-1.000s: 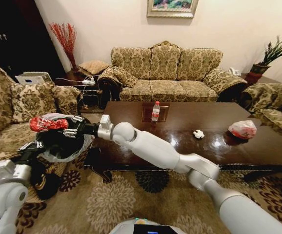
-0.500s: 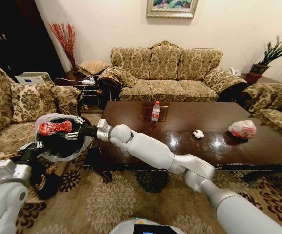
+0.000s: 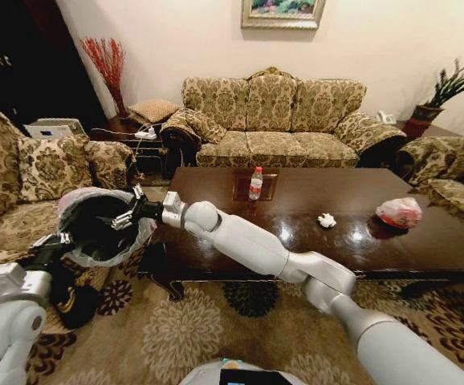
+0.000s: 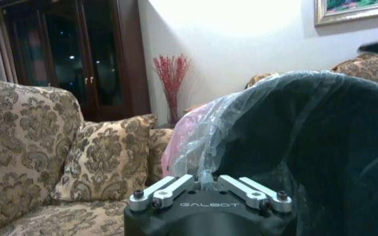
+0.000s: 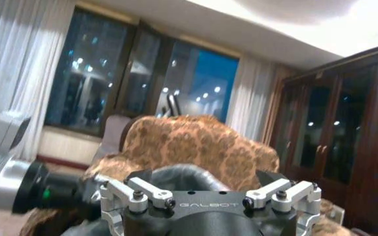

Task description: Move to the front of the table and place the trash on the table into the trash bin.

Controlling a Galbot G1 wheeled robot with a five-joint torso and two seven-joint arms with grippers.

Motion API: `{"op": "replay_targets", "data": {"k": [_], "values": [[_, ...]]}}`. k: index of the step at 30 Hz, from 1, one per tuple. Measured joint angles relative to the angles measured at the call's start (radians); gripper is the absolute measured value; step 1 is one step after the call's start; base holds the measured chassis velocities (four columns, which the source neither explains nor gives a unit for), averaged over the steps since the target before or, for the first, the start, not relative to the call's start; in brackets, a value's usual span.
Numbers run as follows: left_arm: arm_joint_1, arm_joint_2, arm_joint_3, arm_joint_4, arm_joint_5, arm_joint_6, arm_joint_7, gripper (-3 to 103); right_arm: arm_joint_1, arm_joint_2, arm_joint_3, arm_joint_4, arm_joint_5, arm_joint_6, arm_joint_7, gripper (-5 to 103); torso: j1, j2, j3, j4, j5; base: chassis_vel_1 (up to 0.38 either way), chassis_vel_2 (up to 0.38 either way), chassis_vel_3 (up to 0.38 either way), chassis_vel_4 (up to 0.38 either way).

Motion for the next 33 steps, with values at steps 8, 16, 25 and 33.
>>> {"op": "replay_targets", "data": {"k": [8,16,25,33], "values": [[0.000,0.000,0.000,0.000,0.000,0.000,0.000,0,-0.060,-0.118,0.152,0.160,0.027,-0.008,0.035,100,0.000,0.000,0.000,-0.0001,0.0001,0.000,0.000,0.000,0.000],[-0.007,0.039,0.017,0.000,-0.021,0.007,-0.005,0,-0.242,-0.385,0.359,0.386,0.027,-0.142,0.217,100,0.000,0.000,0.000,0.0001,0.0002,0.000,0.000,0.000,0.000],[-0.053,0.256,0.126,0.003,-0.153,0.071,-0.021,0,-0.518,-0.543,0.589,0.542,0.030,-0.195,0.258,100,0.000,0.000,0.000,-0.0005,0.0001,0.000,0.000,0.000,0.000],[-0.103,0.491,0.243,0.008,-0.293,0.140,-0.041,0,-0.724,-0.592,0.753,0.607,0.019,-0.213,0.275,100,0.000,0.000,0.000,-0.0003,0.0001,0.000,0.000,0.000,0.000]]}}
